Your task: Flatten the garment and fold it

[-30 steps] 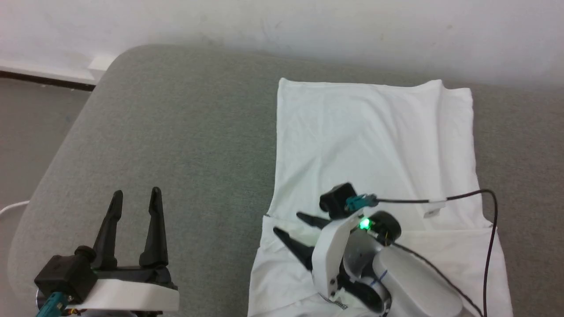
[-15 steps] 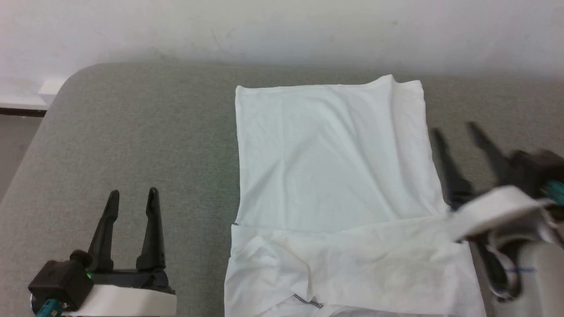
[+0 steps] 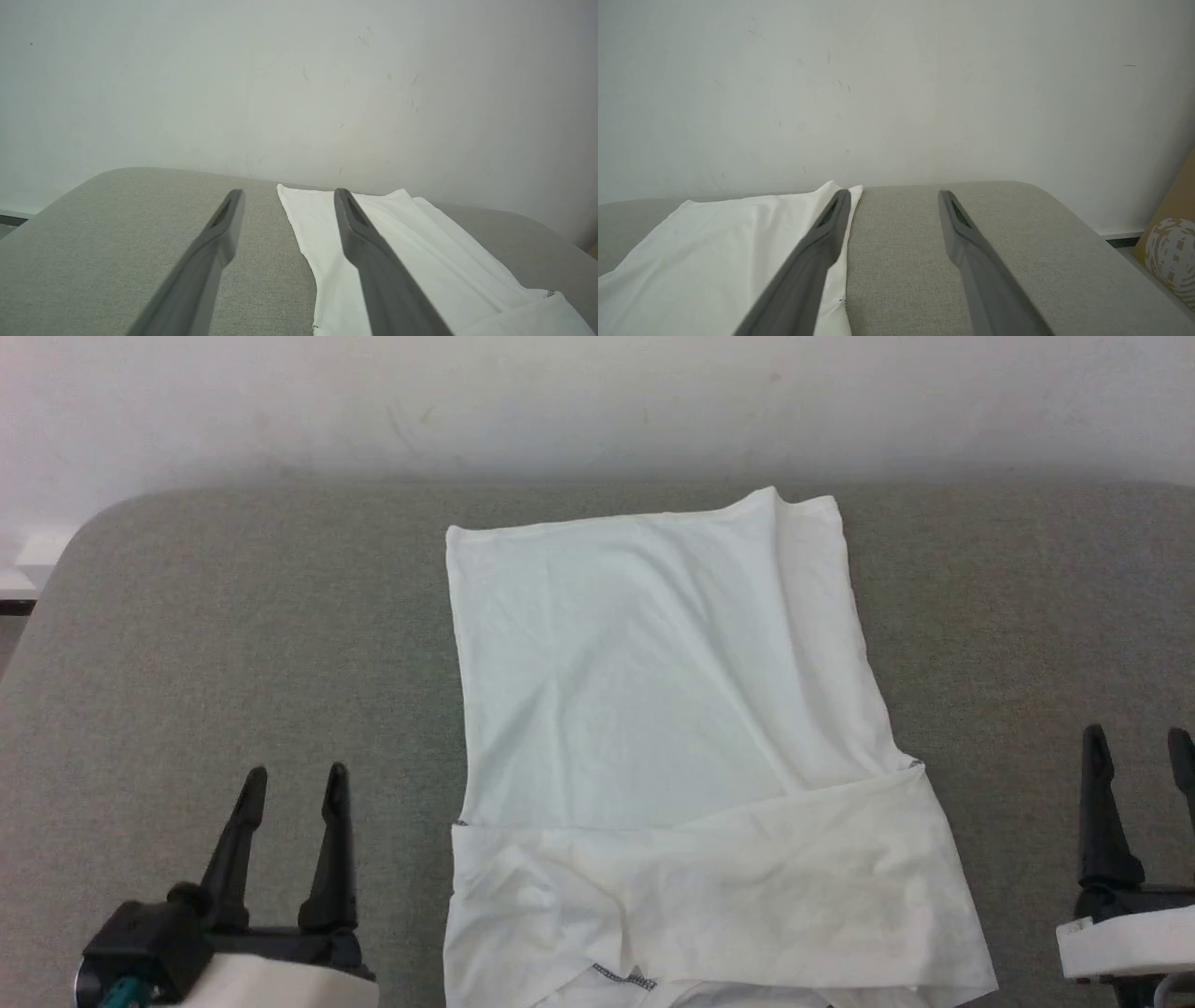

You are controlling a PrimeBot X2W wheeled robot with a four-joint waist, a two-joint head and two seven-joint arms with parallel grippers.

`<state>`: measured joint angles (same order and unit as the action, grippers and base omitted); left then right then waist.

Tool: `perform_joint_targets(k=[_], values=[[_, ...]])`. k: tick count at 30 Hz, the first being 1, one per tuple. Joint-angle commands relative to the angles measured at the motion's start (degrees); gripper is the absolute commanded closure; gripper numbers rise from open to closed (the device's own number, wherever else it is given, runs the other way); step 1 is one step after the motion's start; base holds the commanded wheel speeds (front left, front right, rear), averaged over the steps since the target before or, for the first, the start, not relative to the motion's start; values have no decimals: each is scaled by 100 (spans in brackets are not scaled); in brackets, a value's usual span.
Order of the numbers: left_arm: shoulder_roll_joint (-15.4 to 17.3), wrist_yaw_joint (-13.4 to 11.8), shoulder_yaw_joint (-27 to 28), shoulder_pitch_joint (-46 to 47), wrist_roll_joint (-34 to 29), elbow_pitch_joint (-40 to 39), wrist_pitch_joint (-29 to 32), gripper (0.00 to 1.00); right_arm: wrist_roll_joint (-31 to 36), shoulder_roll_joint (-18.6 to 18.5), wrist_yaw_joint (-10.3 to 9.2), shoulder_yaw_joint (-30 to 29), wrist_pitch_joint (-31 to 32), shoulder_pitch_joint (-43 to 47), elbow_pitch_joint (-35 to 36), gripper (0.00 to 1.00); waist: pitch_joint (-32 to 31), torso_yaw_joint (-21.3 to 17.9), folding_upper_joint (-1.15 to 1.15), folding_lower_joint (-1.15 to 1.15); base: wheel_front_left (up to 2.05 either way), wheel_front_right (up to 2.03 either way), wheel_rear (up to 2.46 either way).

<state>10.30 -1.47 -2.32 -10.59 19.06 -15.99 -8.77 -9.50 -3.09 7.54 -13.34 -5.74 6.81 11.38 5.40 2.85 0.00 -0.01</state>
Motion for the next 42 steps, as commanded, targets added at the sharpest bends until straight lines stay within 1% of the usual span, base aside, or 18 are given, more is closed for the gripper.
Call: perform_joint_targets(k=[1,5,9,13,15,18,21,25,28,30,32,36,42], values=[[81,71,-14,230,-23,-22,74,0,37,20,-5,39,-48,-74,65,0,47,-45,0,1,0,0,0],[455,304,-40,1039,-3,-102,587,0,147,20,-5,109,2,-306,304,0,295,-81,0,1,0,0,0],[939,579,-79,2224,136,-32,1362,0,172,21,-5,110,75,-577,500,0,753,-129,0,1,0,0,0],[1376,764,-213,3552,413,310,2135,0,164,21,-5,80,98,-827,595,0,1343,-180,0,1,0,0,0],[1518,807,-277,4220,560,542,2429,0,150,21,-5,78,110,-929,647,0,1673,-224,0,1,0,0,0],[1604,844,-411,5056,816,984,2813,0,128,21,-5,73,57,-1122,640,0,2051,-319,0,1,0,0,0],[1686,863,-573,5709,933,1495,3149,0,116,21,-5,109,17,-1277,675,0,2384,-408,0,1,0,0,0],[1725,873,-709,6381,1049,2234,3513,0,156,21,-5,185,-4,-1441,766,0,2732,-536,0,1,0,0,0],[1779,875,-818,6756,1008,2697,3759,0,169,21,-5,229,3,-1520,860,0,2957,-639,0,1,0,0,0],[1812,874,-862,6848,969,2831,3849,0,171,21,-5,241,8,-1541,887,0,3021,-674,0,1,0,0,0],[1904,875,-974,6988,855,3044,4028,0,166,21,-5,260,14,-1575,941,0,3150,-748,0,1,0,0,0],[1973,840,-1098,7124,793,3367,4375,0,108,21,-5,253,25,-1595,979,0,3364,-856,0,1,0,0,0],[1994,779,-1067,7164,957,3562,4726,0,48,21,-5,219,0,-1605,967,0,3593,-924,0,1,0,0,0]])
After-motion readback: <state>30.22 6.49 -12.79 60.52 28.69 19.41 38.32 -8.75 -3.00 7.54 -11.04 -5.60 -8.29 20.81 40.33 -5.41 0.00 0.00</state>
